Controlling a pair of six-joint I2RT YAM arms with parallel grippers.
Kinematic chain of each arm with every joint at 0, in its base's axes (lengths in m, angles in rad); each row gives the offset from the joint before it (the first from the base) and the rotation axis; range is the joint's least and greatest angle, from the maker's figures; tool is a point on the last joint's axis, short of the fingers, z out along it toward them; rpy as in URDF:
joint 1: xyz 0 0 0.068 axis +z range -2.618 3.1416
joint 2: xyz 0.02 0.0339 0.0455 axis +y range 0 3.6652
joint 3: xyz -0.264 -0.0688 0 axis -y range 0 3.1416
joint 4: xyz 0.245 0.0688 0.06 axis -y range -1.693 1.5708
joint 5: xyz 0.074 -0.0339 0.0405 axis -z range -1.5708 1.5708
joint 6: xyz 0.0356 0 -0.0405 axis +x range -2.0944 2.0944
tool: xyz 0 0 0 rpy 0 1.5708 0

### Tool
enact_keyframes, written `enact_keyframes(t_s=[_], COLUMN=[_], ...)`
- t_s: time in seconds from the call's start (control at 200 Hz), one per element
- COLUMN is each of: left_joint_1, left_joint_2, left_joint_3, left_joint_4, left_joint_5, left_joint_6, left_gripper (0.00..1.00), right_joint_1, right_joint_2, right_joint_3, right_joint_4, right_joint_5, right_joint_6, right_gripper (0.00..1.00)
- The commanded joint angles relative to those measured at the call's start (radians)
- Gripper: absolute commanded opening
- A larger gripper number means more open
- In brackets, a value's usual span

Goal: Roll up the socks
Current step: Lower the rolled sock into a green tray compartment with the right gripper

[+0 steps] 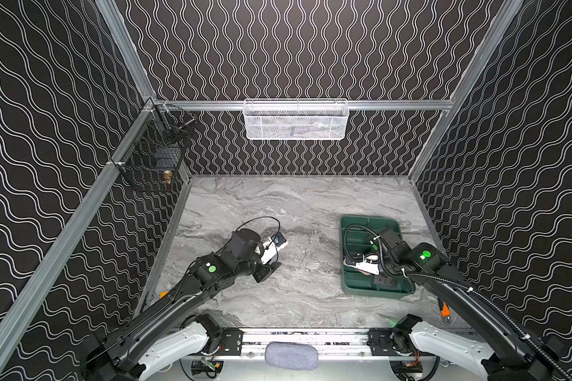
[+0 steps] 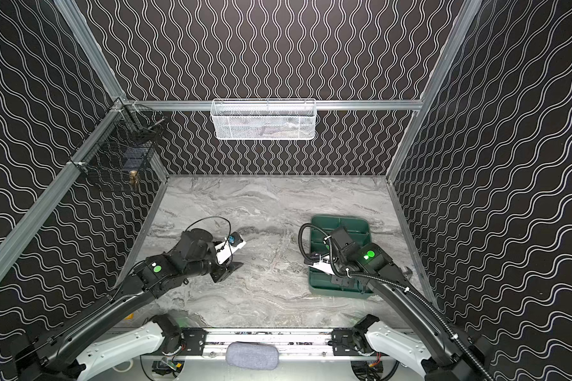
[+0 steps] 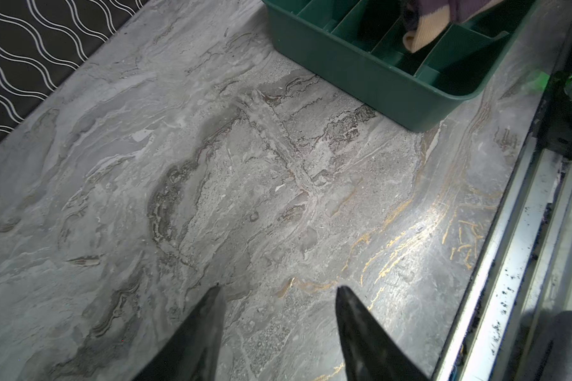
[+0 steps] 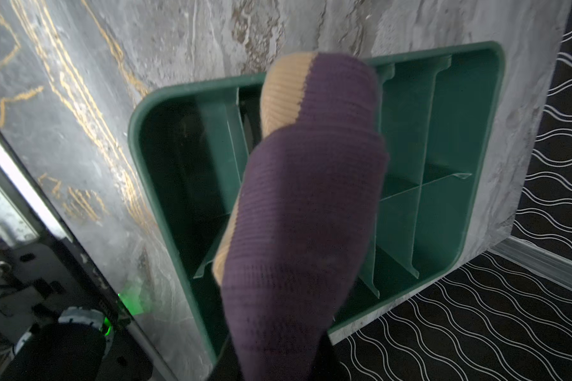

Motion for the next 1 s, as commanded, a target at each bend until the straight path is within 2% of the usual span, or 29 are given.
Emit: enact_keyframes(t_s=[0.0, 0.205, 0.39, 0.571, 0.991], left_joint_1=[0.001, 0.000, 0.000, 0.000, 0.001], left_joint_2=[0.011, 0.017, 0.014, 0.014, 0.035], left_joint_3=[-0.005, -0.006, -0.011, -0.015, -0.020], left_joint_4=[0.042, 0.041, 0.034, 0.029, 0.029], left_joint_5=[0.061, 0.074, 0.068, 0.066, 0.059], left_joint_6=[-0.023, -0.024, -0.022, -0.021, -0.027], left_gripper=[0.57, 0.56, 0.56, 0.56, 0.55], right_joint_1=[-0.029, -0.047, -0.050, -0.069, -0.109], right_joint_2=[0.042, 0.176, 0.296, 0.330, 0.371], right_joint_3=[-0.012, -0.005, -0.008, -0.048, -0.141], right_joint_4=[-0.019, 0.124, 0.238, 0.364, 0.568], right_joint_5=[0.019, 0.024, -0.059, -0.164, -0.277], right_joint_6=[-0.095, -0.189, -0.205, -0.193, -0.181], right_gripper=[0.00, 0.00, 0.00, 0.00, 0.00])
